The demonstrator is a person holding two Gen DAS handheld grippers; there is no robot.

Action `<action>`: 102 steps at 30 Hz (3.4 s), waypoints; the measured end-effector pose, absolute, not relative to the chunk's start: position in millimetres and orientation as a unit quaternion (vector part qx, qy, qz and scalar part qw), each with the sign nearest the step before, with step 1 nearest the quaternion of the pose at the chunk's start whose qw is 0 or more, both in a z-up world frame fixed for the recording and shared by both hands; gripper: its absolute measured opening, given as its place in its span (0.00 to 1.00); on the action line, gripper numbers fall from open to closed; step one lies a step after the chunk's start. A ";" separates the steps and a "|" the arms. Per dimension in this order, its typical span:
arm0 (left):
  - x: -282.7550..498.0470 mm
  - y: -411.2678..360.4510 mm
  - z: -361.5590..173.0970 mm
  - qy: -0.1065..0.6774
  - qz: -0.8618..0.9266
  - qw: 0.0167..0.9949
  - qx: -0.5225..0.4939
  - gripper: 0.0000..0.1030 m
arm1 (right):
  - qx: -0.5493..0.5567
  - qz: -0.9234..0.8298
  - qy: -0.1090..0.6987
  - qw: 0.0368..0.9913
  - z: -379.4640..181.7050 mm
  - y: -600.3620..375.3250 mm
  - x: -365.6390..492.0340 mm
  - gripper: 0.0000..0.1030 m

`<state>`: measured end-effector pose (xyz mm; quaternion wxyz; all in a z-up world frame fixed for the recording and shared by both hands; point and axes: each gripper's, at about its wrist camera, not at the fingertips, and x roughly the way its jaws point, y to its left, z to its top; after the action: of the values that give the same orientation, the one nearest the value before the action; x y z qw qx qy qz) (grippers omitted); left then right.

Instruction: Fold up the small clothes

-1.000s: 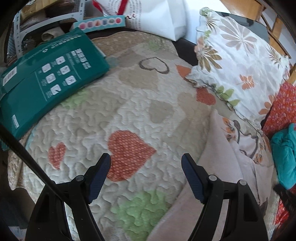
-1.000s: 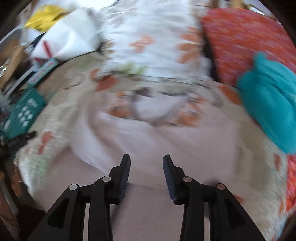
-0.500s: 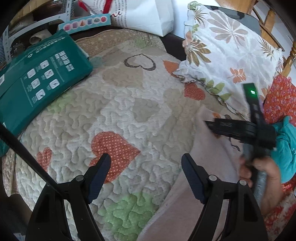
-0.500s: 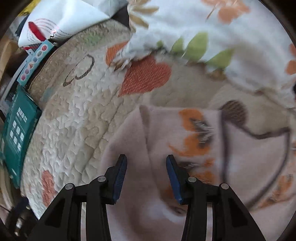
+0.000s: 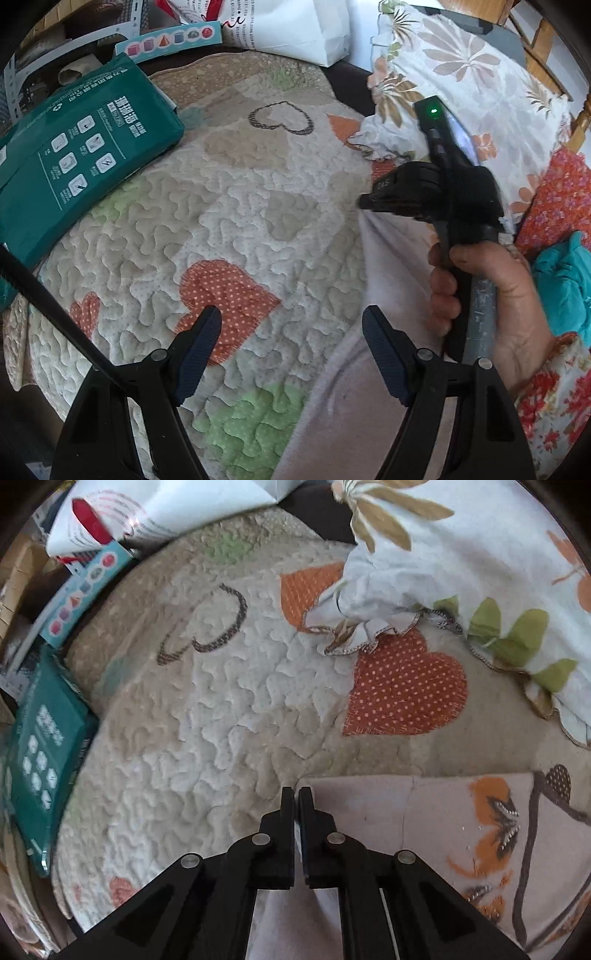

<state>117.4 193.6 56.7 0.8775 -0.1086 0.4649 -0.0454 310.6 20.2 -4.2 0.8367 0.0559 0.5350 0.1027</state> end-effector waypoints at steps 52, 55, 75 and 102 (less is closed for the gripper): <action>111.1 166.4 41.0 0.486 -0.059 0.871 -0.045 0.75 | 0.168 -0.232 0.465 0.838 29.0 -318.8 49.3 0.24; 110.3 171.5 38.2 0.489 -0.060 0.869 -0.040 0.75 | 0.185 -0.212 0.449 0.848 35.3 -310.8 11.1 0.36; 32.3 192.1 -3.8 0.534 -0.217 0.810 -0.110 0.74 | 0.423 0.035 0.418 0.803 -37.3 -257.0 -138.5 0.53; -95.7 191.9 -57.7 0.565 -0.243 0.761 -0.206 0.58 | 0.454 0.104 0.429 0.774 -59.3 -203.7 -190.7 0.53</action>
<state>-95.7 191.9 -57.7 0.7614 -0.2058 0.5646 -0.2432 -190.7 -203.7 -59.3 0.7740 0.4542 0.4288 0.1036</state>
